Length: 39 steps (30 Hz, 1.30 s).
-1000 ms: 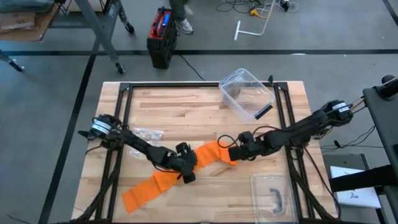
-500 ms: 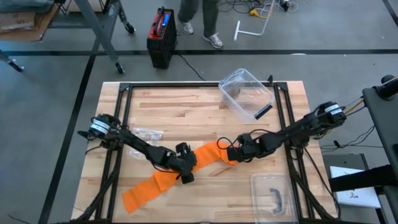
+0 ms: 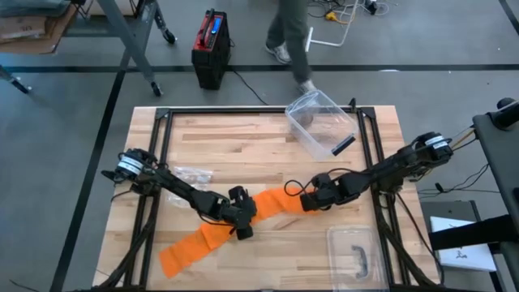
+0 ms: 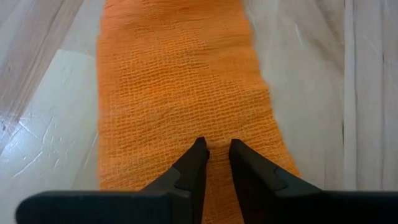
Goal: Roll bandage
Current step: Roll the orange bandage on the table
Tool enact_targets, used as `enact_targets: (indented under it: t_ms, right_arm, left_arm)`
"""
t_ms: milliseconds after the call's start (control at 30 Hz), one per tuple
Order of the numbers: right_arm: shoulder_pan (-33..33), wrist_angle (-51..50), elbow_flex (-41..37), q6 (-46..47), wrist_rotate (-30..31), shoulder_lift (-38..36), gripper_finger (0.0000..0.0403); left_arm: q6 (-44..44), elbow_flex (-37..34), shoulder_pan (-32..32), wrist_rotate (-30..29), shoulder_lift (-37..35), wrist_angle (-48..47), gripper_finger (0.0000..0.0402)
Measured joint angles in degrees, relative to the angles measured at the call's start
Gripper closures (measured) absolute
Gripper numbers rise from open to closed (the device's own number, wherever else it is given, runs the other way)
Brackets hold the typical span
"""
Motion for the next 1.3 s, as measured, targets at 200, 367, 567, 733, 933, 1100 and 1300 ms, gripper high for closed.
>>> enact_targets:
  t_ms: [200, 367, 567, 733, 933, 1100, 1300]
  right_arm:
    - [-2.9, -11.2, -0.2, -9.0, 0.6, -6.4, 0.034]
    - [-5.4, -20.2, 1.4, -18.5, 0.7, -12.7, 0.0373]
    - [-6.9, -42.5, 5.8, -23.6, 3.6, -15.4, 0.0373]
    - [-6.9, -46.7, 7.8, -23.6, 5.0, -15.9, 0.0363]
    - [-6.8, -38.2, 12.7, -28.6, 5.7, -13.7, 0.0367]
    - [-6.9, -38.5, 21.0, -36.2, 8.6, -9.3, 0.0367]
    - [-7.2, -45.5, 31.8, -43.3, 13.4, -4.1, 0.0367]
  left_arm:
    - [0.6, 0.0, 0.0, 0.4, 0.0, 0.1, 0.0347]
    - [1.2, 0.0, -0.1, 0.8, 0.0, 0.1, 0.0354]
    - [1.3, 0.0, -0.1, 0.9, 0.0, 0.2, 0.0353]
    - [1.9, -0.1, -0.1, 0.9, 0.0, 1.5, 0.0358]
    - [7.1, -0.4, -0.2, 3.3, 0.3, 10.6, 0.0351]
    - [10.9, 2.8, -0.2, 4.5, -0.1, 13.9, 0.034]
    - [14.5, 8.4, -0.1, 3.3, -0.4, 8.4, 0.0333]
